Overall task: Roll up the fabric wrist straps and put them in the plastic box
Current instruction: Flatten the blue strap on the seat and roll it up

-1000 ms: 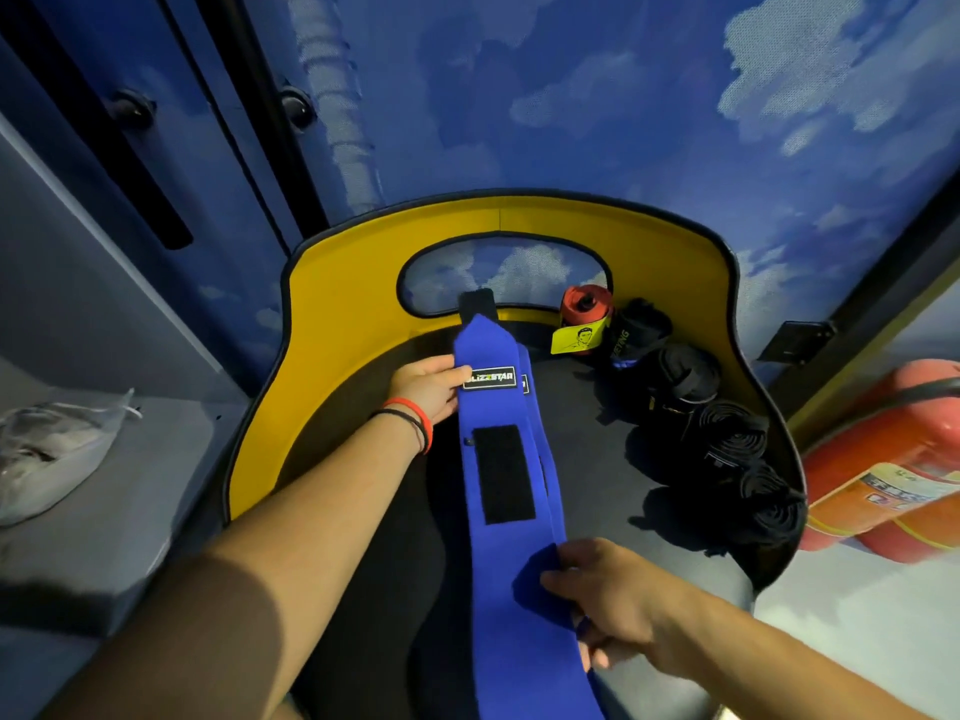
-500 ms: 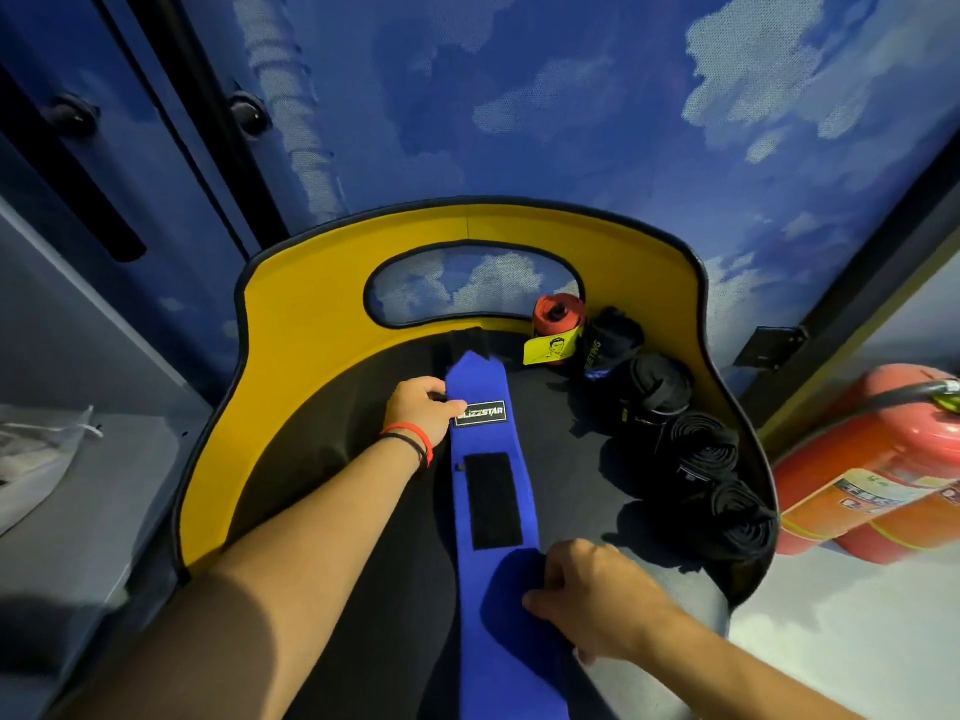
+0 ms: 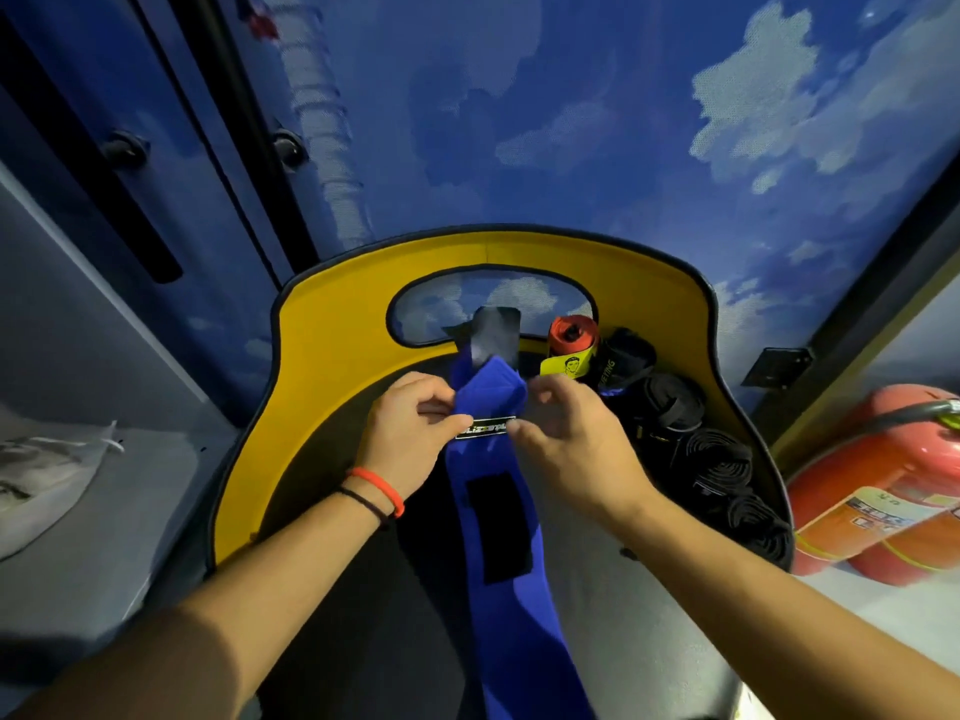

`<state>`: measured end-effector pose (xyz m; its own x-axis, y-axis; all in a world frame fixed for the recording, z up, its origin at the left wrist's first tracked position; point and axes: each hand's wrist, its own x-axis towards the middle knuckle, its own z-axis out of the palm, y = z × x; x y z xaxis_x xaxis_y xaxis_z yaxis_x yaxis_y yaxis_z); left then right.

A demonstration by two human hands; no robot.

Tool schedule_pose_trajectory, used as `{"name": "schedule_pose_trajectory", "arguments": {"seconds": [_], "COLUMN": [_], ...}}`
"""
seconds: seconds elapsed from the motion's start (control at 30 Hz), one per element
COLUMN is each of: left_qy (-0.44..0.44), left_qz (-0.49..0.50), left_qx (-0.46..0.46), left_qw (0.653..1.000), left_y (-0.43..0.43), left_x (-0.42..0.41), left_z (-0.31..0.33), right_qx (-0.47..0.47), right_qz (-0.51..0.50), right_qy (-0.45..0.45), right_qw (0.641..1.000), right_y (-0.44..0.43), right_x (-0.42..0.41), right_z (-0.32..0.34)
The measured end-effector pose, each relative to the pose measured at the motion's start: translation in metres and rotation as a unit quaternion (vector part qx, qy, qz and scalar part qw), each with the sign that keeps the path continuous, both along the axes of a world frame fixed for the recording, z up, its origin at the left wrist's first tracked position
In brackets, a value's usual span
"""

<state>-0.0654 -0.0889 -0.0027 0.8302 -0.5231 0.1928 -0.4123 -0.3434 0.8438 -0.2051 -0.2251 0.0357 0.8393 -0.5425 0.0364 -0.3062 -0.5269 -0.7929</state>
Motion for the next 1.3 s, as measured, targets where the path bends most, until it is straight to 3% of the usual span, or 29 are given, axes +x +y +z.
{"name": "schedule_pose_trajectory", "arguments": {"seconds": [0.13,0.27,0.47,0.63,0.7,0.9,1.1,1.3], "left_qy": [-0.003,-0.011,0.042,0.051,0.066,0.144,0.193,0.211], "left_qz": [-0.037,-0.039,-0.054,-0.028,-0.011,-0.002,0.011,0.013], "left_qx": [-0.005,0.010,-0.040,-0.068,-0.080,-0.119,-0.147,-0.158], "left_qw": [0.999,0.999,0.997,0.996,0.995,0.982,0.970,0.965], "left_y": [0.020,0.039,0.057,0.060,0.059,0.051,0.043,0.035], "left_x": [-0.011,-0.013,-0.014,-0.013,-0.014,-0.021,-0.029,-0.032], "left_z": [0.015,0.018,0.025,0.029,0.029,0.034,0.038,0.044], "right_qx": [0.072,0.067,0.239,0.286,0.327,0.512,0.525,0.455], "right_qz": [-0.006,-0.015,0.007,0.008,0.013,-0.014,-0.045,-0.049], "right_qy": [-0.041,-0.034,-0.087,-0.115,-0.121,-0.153,-0.168,-0.171], "right_qw": [0.997,0.997,0.967,0.951,0.937,0.845,0.833,0.873], "right_y": [0.016,0.020,0.019,0.024,0.026,0.035,0.036,0.031], "right_x": [0.022,0.030,0.032,0.033,0.034,0.035,0.036,0.035], "right_z": [-0.003,-0.001,-0.002,0.002,0.002,0.008,0.006,0.005]}}
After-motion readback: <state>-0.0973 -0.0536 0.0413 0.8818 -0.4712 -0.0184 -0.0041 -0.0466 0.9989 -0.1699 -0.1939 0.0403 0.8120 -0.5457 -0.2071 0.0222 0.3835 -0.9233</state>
